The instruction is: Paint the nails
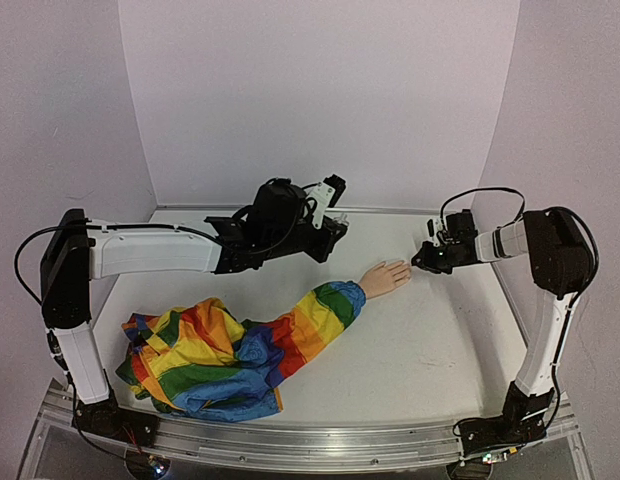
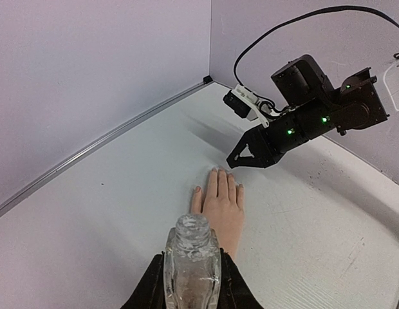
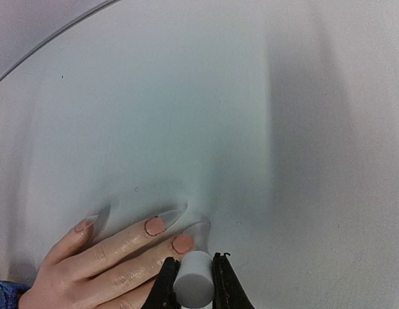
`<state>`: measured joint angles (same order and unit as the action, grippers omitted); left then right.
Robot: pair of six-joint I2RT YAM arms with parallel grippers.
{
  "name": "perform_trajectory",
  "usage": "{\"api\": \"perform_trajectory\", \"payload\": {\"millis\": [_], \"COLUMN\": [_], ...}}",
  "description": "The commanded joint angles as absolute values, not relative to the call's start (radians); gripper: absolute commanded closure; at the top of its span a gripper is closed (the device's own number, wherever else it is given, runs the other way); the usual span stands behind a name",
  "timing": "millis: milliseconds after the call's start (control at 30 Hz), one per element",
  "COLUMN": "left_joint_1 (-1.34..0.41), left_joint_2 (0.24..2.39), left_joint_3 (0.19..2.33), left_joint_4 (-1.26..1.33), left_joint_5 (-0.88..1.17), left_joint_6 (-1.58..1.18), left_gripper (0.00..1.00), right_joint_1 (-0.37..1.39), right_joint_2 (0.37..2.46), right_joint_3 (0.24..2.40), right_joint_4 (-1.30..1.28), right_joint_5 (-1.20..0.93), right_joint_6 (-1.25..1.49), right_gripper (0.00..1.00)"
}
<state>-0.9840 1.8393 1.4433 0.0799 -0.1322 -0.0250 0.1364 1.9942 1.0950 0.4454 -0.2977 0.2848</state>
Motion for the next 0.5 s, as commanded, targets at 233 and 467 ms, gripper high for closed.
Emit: {"api": "perform_trajectory", "payload": {"millis": [233,467], "left_joint_1": [-0.988,-0.988], "left_joint_2": [1.767,1.766], "left_joint_3": [1.45,1.449], "left_joint_4": [0.137,0.138], "left_joint_5": [-0.13,-0.126], "left_joint_6": [-0.021,-0.026], "left_gripper": [1.0,1.0], "right_joint_1": [0.144,0.146], "right_joint_2": [1.89,1.904], "right_joint_3": [1.065,1.064], "right_joint_4": [0.434,0.428], "right_joint_5": [-0.302,-0.331], "right_joint_6": [0.276,0.279], "right_gripper": [1.0,1.0]}}
